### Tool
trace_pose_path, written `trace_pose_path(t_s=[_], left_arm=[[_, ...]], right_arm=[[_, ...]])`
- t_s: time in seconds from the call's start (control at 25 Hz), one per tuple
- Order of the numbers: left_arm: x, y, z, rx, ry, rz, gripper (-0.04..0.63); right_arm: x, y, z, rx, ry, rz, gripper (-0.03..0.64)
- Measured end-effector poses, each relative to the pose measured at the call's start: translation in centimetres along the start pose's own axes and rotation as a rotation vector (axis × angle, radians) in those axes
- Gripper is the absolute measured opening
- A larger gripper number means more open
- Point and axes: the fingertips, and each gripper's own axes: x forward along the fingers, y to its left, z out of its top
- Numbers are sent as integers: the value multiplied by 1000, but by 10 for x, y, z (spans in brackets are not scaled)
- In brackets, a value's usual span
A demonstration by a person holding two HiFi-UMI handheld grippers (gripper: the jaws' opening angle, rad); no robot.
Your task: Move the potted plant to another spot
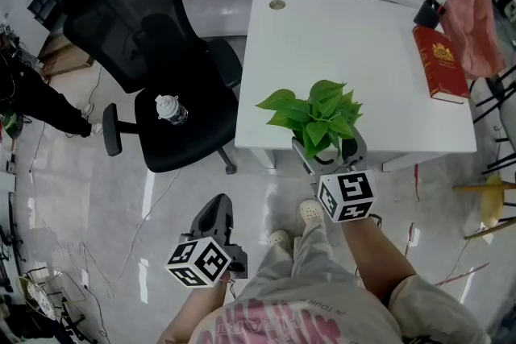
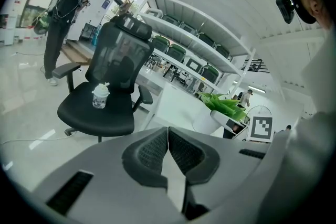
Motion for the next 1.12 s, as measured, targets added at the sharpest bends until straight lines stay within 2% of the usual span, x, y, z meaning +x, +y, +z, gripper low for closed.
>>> trace_pose_path(t_s=[0.16, 0.4, 1.12], left_arm=[[3, -1, 1, -3, 4, 1, 25], [6, -1, -2, -7, 9, -4, 25], [4, -6, 7, -3, 2, -21, 25]], right_arm=[[1, -1, -1, 3, 5, -4, 491], [2, -1, -9, 120, 16, 5, 486], [3, -1, -11, 123, 48, -2, 497]])
